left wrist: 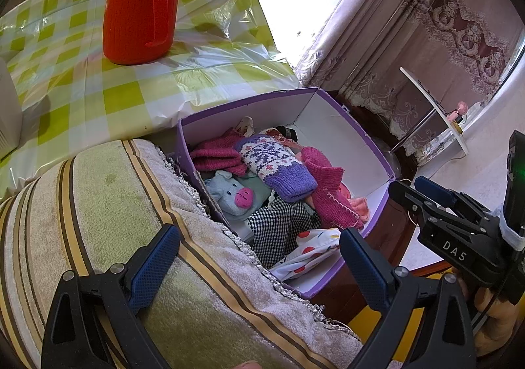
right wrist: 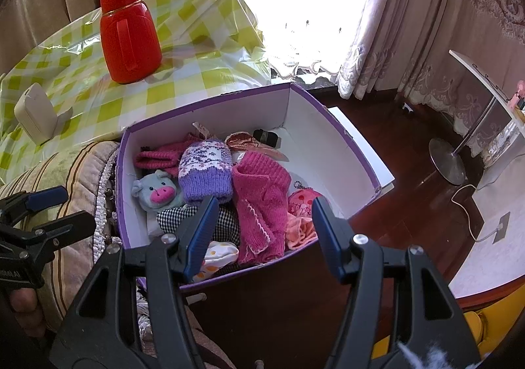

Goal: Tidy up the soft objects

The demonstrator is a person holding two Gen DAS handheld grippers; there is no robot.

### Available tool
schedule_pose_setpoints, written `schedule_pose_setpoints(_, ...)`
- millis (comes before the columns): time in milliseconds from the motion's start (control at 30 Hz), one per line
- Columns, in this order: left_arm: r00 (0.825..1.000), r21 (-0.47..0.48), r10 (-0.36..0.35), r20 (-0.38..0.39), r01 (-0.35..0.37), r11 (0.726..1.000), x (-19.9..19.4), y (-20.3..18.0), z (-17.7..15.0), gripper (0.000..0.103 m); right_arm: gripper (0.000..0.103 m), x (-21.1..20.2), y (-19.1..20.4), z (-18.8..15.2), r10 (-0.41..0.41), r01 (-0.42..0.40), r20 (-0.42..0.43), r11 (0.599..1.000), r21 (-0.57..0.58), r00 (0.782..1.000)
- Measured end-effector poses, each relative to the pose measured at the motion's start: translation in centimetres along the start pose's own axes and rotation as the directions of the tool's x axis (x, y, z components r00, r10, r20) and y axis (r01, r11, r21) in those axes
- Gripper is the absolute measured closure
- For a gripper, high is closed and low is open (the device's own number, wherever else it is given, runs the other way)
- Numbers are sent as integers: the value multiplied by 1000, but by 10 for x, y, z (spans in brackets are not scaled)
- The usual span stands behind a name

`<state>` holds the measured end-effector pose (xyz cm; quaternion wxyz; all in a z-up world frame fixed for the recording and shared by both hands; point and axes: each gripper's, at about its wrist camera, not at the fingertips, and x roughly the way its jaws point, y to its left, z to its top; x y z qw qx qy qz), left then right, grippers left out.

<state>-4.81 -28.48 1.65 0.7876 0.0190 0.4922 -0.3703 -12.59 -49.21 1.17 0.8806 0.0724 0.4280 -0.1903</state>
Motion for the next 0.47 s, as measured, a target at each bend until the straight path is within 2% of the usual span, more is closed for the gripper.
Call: schedule_pose_setpoints(467,1000,-5,-4,4,4,1000,4,-3,3,2,40,1,0,-2,0,0,-2,1000,-2,1000)
